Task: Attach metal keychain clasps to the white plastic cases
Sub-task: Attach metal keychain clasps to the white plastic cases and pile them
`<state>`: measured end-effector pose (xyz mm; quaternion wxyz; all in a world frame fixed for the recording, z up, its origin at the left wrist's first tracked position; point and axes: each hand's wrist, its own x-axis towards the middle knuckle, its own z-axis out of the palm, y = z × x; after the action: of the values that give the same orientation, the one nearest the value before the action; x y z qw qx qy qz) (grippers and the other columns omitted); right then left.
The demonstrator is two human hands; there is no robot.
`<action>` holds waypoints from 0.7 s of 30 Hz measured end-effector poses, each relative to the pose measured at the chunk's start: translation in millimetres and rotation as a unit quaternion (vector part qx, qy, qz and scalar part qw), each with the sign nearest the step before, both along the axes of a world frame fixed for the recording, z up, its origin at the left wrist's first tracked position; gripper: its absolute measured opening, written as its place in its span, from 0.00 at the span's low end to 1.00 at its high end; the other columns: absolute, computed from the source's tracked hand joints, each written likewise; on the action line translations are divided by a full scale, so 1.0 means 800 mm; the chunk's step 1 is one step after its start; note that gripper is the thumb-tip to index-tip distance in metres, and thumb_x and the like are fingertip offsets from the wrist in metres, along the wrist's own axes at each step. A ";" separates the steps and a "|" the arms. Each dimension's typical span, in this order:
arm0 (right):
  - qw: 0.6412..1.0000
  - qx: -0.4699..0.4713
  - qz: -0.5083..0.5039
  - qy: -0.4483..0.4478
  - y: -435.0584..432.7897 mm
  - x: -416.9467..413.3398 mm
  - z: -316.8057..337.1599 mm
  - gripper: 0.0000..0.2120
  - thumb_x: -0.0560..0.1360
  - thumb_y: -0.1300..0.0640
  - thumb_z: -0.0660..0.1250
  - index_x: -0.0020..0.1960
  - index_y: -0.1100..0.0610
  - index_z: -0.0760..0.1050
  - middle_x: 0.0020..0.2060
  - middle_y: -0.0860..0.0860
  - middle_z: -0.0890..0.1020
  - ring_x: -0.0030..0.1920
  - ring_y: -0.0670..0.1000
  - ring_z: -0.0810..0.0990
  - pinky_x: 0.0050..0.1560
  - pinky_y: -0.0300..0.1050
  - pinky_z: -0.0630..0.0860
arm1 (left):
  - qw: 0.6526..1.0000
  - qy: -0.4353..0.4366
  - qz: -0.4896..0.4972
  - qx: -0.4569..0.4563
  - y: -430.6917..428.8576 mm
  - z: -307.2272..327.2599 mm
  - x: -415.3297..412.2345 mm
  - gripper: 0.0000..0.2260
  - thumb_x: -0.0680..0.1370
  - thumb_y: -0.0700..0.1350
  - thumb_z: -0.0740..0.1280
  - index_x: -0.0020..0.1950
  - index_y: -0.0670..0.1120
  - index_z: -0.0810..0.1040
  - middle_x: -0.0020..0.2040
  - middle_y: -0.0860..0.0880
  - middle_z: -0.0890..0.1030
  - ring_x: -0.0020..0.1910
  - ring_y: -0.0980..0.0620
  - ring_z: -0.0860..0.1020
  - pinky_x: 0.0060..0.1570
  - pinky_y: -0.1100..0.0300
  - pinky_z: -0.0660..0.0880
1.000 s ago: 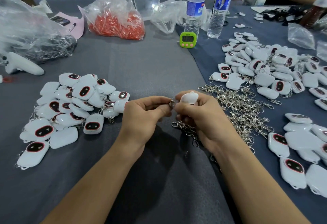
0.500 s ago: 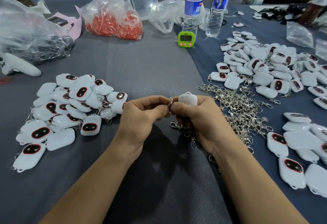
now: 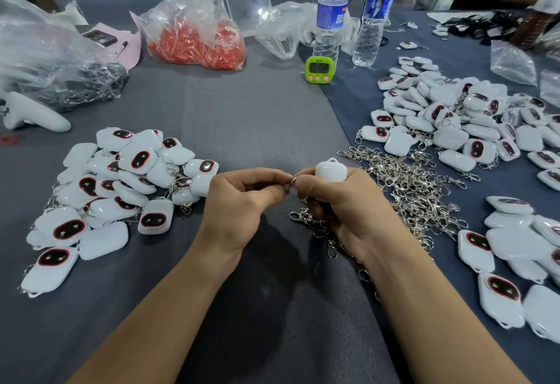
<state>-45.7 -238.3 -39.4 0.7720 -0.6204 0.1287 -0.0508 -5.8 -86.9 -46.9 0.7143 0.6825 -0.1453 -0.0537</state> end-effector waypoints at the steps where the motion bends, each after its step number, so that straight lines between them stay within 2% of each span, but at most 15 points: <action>1: 1.000 -0.005 0.001 -0.002 0.000 0.000 0.000 0.06 0.71 0.70 0.72 0.40 0.61 0.83 0.28 0.53 0.77 0.25 0.47 0.68 0.25 0.37 0.63 | 1.000 -0.002 0.004 0.009 0.000 -0.001 0.001 0.19 0.73 0.28 0.70 0.39 0.53 0.88 0.40 0.49 0.87 0.43 0.56 0.84 0.44 0.67 0.77; 3: 1.000 -0.016 -0.011 -0.007 0.001 0.000 0.000 0.07 0.71 0.70 0.73 0.38 0.60 0.83 0.28 0.53 0.78 0.25 0.47 0.68 0.24 0.37 0.63 | 0.999 -0.003 0.021 0.042 0.001 -0.003 0.001 0.18 0.74 0.30 0.71 0.39 0.54 0.88 0.40 0.51 0.87 0.43 0.56 0.85 0.45 0.67 0.78; 5: 0.998 -0.056 -0.039 -0.008 0.002 0.000 -0.001 0.09 0.69 0.69 0.74 0.35 0.57 0.83 0.27 0.51 0.78 0.25 0.46 0.70 0.25 0.37 0.66 | 0.991 -0.014 0.050 0.124 -0.001 -0.008 0.001 0.15 0.74 0.35 0.73 0.39 0.56 0.88 0.38 0.56 0.86 0.41 0.59 0.84 0.44 0.68 0.77; 8: 0.988 -0.141 -0.058 -0.013 0.007 0.002 -0.005 0.10 0.69 0.68 0.75 0.33 0.56 0.83 0.27 0.49 0.80 0.27 0.44 0.73 0.30 0.40 0.70 | 0.947 -0.102 0.107 0.286 -0.003 -0.011 -0.006 0.08 0.72 0.45 0.74 0.43 0.59 0.87 0.33 0.66 0.81 0.37 0.67 0.79 0.37 0.77 0.69; 10: 0.981 -0.182 -0.057 -0.019 0.010 0.003 -0.007 0.09 0.70 0.67 0.75 0.35 0.55 0.84 0.30 0.51 0.83 0.31 0.46 0.77 0.34 0.46 0.73 | 0.939 -0.148 0.121 0.285 -0.004 -0.009 -0.010 0.07 0.72 0.48 0.76 0.47 0.60 0.87 0.37 0.66 0.82 0.41 0.65 0.79 0.40 0.75 0.70; 12: 0.974 -0.217 -0.059 -0.024 0.010 0.004 -0.009 0.09 0.70 0.66 0.75 0.36 0.54 0.85 0.32 0.52 0.85 0.34 0.47 0.80 0.38 0.50 0.77 | 0.945 -0.168 0.128 0.250 -0.001 -0.007 -0.009 0.06 0.72 0.48 0.77 0.46 0.58 0.87 0.36 0.63 0.84 0.37 0.61 0.80 0.37 0.71 0.72; 14: 0.973 -0.223 -0.058 -0.029 0.009 0.004 -0.010 0.09 0.70 0.65 0.75 0.36 0.52 0.85 0.32 0.51 0.85 0.35 0.46 0.81 0.38 0.48 0.77 | 0.950 -0.164 0.141 0.227 0.001 -0.005 -0.008 0.04 0.71 0.47 0.78 0.43 0.57 0.88 0.32 0.61 0.83 0.32 0.58 0.80 0.31 0.72 0.71; 16: 0.973 -0.224 -0.048 -0.029 0.009 0.003 -0.010 0.09 0.69 0.63 0.74 0.38 0.49 0.86 0.32 0.50 0.85 0.35 0.46 0.81 0.38 0.47 0.78 | 0.952 -0.157 0.143 0.222 0.003 -0.004 -0.007 0.04 0.71 0.47 0.78 0.41 0.57 0.87 0.31 0.60 0.83 0.31 0.58 0.80 0.29 0.71 0.71; 19: 0.973 -0.227 -0.045 -0.027 0.011 0.002 -0.009 0.08 0.67 0.59 0.74 0.38 0.46 0.86 0.32 0.48 0.85 0.34 0.45 0.80 0.36 0.47 0.76 | 0.950 -0.167 0.142 0.223 0.003 -0.005 -0.006 0.05 0.72 0.46 0.77 0.40 0.57 0.86 0.32 0.58 0.82 0.32 0.57 0.78 0.33 0.68 0.73; 21: 0.971 -0.233 -0.053 -0.030 0.011 0.002 -0.006 0.08 0.67 0.59 0.75 0.37 0.46 0.86 0.30 0.47 0.84 0.31 0.43 0.78 0.34 0.44 0.73 | 0.947 -0.191 0.137 0.218 0.002 -0.005 -0.006 0.06 0.72 0.44 0.77 0.41 0.56 0.86 0.35 0.59 0.82 0.39 0.56 0.79 0.40 0.64 0.74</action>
<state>-43.7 -229.4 -44.4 0.6057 -0.7737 0.1231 -0.1388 -10.6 -85.0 -50.8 0.5075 0.8322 -0.1689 0.1460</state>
